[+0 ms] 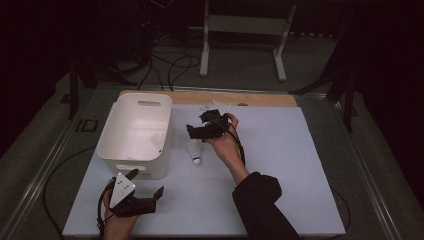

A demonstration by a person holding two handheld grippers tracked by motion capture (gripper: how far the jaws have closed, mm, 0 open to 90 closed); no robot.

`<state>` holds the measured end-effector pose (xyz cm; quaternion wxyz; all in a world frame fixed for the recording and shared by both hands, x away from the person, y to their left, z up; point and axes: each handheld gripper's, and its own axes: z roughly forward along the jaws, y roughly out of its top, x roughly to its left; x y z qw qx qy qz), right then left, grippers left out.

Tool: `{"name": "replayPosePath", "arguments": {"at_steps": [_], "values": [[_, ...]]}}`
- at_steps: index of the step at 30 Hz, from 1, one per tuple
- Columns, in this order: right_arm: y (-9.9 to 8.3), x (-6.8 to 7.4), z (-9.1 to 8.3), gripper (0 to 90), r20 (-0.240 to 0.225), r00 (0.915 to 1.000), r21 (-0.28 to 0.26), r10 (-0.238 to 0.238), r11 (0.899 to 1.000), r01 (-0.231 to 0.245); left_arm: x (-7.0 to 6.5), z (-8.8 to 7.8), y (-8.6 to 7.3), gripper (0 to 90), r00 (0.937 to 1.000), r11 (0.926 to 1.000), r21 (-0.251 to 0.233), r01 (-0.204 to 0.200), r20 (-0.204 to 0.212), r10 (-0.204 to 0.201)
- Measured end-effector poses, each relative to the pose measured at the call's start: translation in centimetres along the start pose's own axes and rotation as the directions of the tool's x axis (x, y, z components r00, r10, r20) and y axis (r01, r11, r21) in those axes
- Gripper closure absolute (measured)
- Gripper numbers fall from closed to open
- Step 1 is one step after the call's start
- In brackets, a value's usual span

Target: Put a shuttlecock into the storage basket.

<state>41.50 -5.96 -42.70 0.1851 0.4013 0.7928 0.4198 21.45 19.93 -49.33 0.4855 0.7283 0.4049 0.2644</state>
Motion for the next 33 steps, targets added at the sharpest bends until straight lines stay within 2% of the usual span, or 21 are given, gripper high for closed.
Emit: {"name": "replayPosePath", "arguments": {"at_steps": [33], "values": [[-1.0,-0.7,1.6,10.0,0.029,0.9993,0.062,0.025,0.998,-0.027,0.0,-0.1,0.0,0.1,1.0,1.0,-0.002,0.002,0.001,-0.002]]}}
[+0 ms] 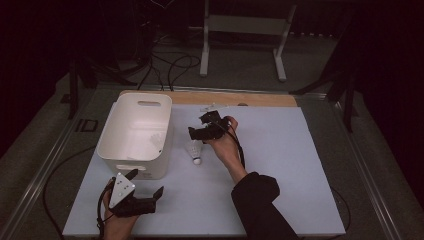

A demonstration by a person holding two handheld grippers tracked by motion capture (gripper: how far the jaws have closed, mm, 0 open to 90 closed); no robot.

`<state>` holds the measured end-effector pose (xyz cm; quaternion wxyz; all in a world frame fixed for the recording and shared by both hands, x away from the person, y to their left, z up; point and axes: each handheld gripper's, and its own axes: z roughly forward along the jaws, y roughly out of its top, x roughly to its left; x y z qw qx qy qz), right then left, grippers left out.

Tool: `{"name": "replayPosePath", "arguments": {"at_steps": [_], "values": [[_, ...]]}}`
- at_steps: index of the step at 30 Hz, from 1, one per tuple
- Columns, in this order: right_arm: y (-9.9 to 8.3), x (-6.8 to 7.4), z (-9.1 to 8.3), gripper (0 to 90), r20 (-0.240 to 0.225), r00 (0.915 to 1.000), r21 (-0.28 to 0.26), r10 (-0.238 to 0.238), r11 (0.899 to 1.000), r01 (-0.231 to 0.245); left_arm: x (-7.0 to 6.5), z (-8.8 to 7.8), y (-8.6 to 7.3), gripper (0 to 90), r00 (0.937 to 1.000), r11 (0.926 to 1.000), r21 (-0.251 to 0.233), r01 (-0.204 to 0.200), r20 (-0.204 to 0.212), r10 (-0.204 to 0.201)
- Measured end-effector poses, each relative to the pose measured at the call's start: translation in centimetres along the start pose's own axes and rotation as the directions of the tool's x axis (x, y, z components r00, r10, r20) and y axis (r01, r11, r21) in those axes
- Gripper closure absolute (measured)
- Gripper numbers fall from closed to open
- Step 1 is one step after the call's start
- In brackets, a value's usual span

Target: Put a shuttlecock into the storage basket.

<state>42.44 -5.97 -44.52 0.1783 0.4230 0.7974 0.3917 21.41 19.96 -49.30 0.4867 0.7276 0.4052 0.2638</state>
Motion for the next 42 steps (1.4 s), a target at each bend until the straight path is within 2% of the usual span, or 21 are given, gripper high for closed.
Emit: {"name": "replayPosePath", "arguments": {"at_steps": [4,32,42], "values": [[-0.2,0.0,0.2,10.1,0.01,0.9999,0.012,-0.01,1.0,0.01,0.0,0.0,0.0,0.1,1.0,1.0,0.0,-0.001,0.0,0.001],[-1.6,-0.3,2.0,13.7,0.027,0.9995,0.088,0.016,0.996,-0.018,0.0,0.0,0.0,0.1,1.0,1.0,-0.001,-0.002,0.002,0.002],[-2.2,0.0,2.2,14.2,0.005,1.0,0.122,0.0,0.993,0.0,0.0,0.0,0.0,0.1,1.0,1.0,0.0,-0.002,0.002,0.002]]}}
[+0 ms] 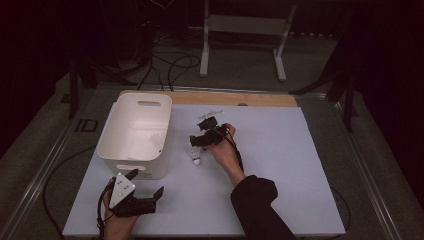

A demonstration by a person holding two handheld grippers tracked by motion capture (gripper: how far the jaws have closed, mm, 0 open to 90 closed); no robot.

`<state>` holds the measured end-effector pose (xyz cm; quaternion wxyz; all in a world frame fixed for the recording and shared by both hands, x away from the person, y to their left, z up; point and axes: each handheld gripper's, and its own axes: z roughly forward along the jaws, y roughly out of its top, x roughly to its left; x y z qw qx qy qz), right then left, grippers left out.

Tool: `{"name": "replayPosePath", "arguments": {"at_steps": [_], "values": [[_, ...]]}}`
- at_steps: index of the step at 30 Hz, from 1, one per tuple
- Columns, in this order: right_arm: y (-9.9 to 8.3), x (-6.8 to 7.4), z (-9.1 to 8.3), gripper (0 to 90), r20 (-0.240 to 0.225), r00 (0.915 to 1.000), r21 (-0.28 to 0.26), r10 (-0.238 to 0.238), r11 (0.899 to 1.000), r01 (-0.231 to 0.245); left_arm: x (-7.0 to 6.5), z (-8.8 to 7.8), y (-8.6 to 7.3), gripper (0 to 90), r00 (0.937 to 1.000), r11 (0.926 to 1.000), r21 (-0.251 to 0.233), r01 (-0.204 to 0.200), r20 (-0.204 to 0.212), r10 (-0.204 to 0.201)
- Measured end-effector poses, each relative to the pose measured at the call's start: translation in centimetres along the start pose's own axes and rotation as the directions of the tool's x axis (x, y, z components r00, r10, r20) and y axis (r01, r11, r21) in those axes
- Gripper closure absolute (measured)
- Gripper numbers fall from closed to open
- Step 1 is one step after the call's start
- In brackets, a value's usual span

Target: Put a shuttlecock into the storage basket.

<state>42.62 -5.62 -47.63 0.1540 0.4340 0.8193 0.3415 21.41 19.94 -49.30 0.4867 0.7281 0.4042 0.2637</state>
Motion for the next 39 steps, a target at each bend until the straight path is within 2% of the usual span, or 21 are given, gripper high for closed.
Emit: {"name": "replayPosePath", "arguments": {"at_steps": [11,19,22,23,24,30,38,39], "values": [[-0.7,0.3,-0.9,14.1,-0.042,0.999,0.01,-0.011,1.0,0.012,0.0,0.0,0.0,0.1,1.0,1.0,0.0,0.0,0.0,0.0],[-1.4,0.5,-1.5,17.6,-0.107,0.9942,0.026,0.013,1.0,-0.011,0.0,0.0,0.0,0.1,1.0,1.0,-0.001,0.0,-0.004,0.0],[-1.5,0.6,-1.8,26.2,-0.13,0.9914,0.019,0.021,1.0,-0.018,0.0,0.0,0.0,0.1,1.0,1.0,-0.001,0.002,-0.005,-0.002],[-1.5,0.6,-1.8,26.2,-0.13,0.9914,0.019,0.021,1.0,-0.018,0.0,0.0,0.0,0.1,1.0,1.0,-0.001,0.002,-0.005,-0.002],[-1.6,0.7,-2.0,32.3,-0.147,0.989,0.012,0.018,1.0,-0.017,0.0,0.0,0.0,0.1,1.0,1.0,-0.001,0.001,-0.005,-0.001],[-1.7,1.1,-2.3,48.5,-0.197,0.9801,0.015,0.022,1.0,-0.02,0.0,0.0,0.0,0.1,1.0,1.0,-0.001,0.001,-0.004,-0.001],[-1.7,1.6,-2.7,69.2,-0.249,0.9684,0.006,-0.008,1.0,0.009,0.0,0.0,0.0,0.1,1.0,1.0,-0.001,0.0,-0.004,0.0],[-1.7,1.6,-2.7,69.2,-0.249,0.9684,0.006,-0.008,1.0,0.009,0.0,0.0,0.0,0.1,1.0,1.0,-0.001,0.0,-0.004,0.0]]}}
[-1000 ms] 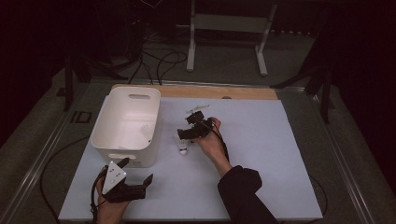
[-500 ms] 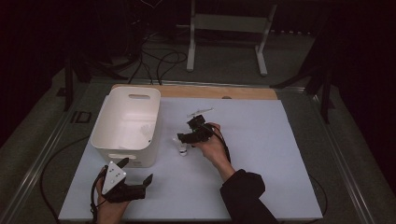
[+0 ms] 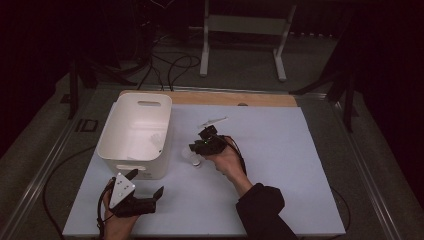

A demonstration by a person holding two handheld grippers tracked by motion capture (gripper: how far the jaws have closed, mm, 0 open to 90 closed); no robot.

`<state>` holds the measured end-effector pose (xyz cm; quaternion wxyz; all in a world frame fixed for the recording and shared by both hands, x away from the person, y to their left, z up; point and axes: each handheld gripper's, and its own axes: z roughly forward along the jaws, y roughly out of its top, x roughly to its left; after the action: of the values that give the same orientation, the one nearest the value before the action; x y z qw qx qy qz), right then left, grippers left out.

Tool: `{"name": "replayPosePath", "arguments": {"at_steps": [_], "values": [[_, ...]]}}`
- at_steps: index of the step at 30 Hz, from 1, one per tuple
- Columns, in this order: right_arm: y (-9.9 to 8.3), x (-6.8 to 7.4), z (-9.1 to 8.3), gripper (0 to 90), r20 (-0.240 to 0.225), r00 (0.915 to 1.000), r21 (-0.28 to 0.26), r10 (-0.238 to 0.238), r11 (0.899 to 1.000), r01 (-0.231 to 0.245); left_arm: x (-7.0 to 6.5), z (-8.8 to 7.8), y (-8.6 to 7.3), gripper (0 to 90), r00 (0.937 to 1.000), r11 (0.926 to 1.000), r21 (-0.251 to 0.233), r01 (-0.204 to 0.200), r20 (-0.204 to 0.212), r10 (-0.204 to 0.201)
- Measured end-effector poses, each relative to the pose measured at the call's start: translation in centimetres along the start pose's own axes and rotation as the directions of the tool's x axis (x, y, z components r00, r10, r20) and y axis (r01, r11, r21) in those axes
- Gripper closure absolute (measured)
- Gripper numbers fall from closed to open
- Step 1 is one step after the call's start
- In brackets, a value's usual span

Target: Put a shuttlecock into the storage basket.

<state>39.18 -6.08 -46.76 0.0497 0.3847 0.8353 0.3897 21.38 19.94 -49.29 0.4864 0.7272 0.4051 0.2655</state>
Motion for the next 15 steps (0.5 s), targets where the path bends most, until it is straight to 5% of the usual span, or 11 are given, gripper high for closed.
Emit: {"name": "replayPosePath", "arguments": {"at_steps": [15], "values": [[-0.49,0.26,0.38,78.2,-0.029,0.9989,0.053,-0.036,0.998,0.037,0.0,0.02,0.0,0.1,1.0,1.0,0.001,0.0,0.001,0.0]]}}
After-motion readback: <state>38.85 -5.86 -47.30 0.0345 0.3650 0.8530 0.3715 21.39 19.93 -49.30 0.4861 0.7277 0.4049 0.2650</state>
